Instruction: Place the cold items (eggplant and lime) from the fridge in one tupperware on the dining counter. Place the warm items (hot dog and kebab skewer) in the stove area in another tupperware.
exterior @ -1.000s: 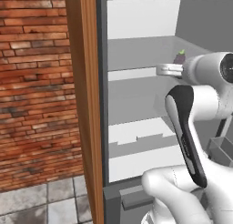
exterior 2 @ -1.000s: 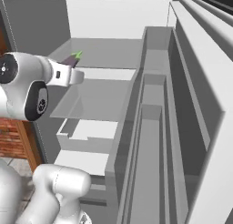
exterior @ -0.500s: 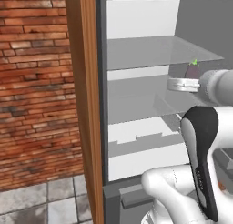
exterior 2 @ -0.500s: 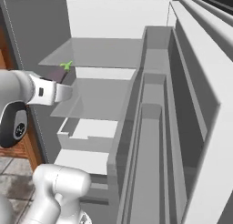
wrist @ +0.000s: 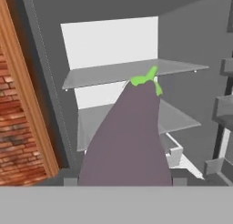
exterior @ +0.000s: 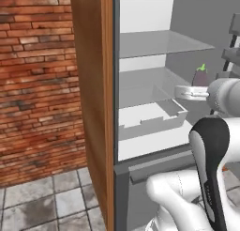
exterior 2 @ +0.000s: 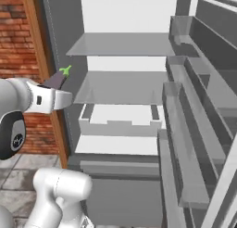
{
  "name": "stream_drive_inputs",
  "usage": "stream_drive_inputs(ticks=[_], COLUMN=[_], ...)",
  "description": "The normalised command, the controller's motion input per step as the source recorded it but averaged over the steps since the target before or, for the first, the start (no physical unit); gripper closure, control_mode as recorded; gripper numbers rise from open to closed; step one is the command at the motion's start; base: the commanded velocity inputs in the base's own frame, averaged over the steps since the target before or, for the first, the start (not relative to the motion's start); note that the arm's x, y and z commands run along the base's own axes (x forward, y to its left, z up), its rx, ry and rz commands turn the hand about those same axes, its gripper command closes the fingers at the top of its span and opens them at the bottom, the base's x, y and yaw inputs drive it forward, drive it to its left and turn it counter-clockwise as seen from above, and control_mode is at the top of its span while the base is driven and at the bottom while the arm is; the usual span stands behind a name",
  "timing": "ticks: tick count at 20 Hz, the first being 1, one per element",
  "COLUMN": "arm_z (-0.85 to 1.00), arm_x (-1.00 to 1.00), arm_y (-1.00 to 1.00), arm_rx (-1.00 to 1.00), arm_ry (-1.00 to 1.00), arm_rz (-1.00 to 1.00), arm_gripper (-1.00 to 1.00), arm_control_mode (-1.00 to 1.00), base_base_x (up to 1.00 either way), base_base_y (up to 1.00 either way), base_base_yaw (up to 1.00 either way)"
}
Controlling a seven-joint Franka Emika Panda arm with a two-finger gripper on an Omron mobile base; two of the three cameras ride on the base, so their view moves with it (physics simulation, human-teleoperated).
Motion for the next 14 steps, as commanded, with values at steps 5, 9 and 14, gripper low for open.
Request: stream_drive_inputs(ticks=[5,9,14], arm_z=[0.00,0.00,0.00], arm_x=[0.00,0.00,0.00], arm_y=[0.00,0.00,0.00], arm_rx=[0.00,0.00,0.00], arm_ry=[0.00,0.00,0.00], arm_rz=[0.00,0.00,0.00], arm_gripper=[1.00,1.00,1.00], arm_control_mode=[1.00,1.00,1.00], base_base_x=[-0.70,-0.64,-0.61], base_base_y=[0.45,0.47,0.50], base_base_yaw=[-0.32,-0.40,-0.42])
